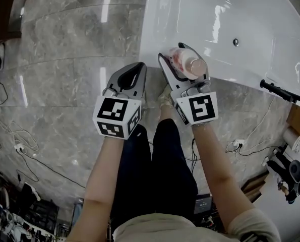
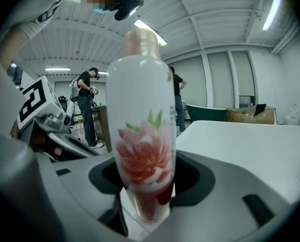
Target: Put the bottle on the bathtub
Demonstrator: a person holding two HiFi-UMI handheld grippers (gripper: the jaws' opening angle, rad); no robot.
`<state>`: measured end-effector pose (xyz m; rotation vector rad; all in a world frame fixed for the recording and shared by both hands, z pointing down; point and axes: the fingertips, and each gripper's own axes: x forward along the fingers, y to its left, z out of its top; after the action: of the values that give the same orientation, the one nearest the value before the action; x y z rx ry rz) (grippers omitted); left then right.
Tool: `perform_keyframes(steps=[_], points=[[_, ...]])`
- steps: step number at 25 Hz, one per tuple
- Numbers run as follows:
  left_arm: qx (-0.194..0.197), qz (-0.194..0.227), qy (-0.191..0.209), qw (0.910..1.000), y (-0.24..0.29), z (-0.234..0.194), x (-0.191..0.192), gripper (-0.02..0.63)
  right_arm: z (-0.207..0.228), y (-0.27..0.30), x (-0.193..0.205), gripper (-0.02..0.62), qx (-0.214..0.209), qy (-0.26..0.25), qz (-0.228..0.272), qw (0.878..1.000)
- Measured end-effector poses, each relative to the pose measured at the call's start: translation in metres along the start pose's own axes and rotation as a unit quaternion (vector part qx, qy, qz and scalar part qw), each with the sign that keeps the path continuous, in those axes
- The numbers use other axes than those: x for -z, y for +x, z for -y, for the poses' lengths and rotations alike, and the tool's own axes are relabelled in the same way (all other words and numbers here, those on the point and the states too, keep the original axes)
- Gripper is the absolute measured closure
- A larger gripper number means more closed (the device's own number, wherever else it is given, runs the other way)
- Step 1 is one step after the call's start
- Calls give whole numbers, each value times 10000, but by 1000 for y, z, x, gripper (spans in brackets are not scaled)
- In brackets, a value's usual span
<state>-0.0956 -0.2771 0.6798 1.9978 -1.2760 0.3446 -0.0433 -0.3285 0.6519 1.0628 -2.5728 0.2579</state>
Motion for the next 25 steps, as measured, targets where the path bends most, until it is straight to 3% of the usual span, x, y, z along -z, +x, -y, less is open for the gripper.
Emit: perform_keyframes(steps=[3, 10, 12, 16, 25], points=[[-10, -15, -1, 10000, -2, -4, -1, 598, -4, 0, 1, 362, -7, -114, -17, 9999], [-37, -13, 84, 10000, -10, -3, -2, 598, -4, -6, 2, 356, -56, 231, -107, 9997], [-23, -26, 128, 9999, -14, -2, -2, 598, -3, -9, 2, 286, -25, 378, -178, 9991], [43, 0, 106, 9999, -24, 3, -7, 598, 1, -22, -3, 258, 37, 543, -224, 9983], [282, 122, 340, 9990, -50, 32, -39, 598, -3, -67, -49, 252, 130, 929, 24, 9956]])
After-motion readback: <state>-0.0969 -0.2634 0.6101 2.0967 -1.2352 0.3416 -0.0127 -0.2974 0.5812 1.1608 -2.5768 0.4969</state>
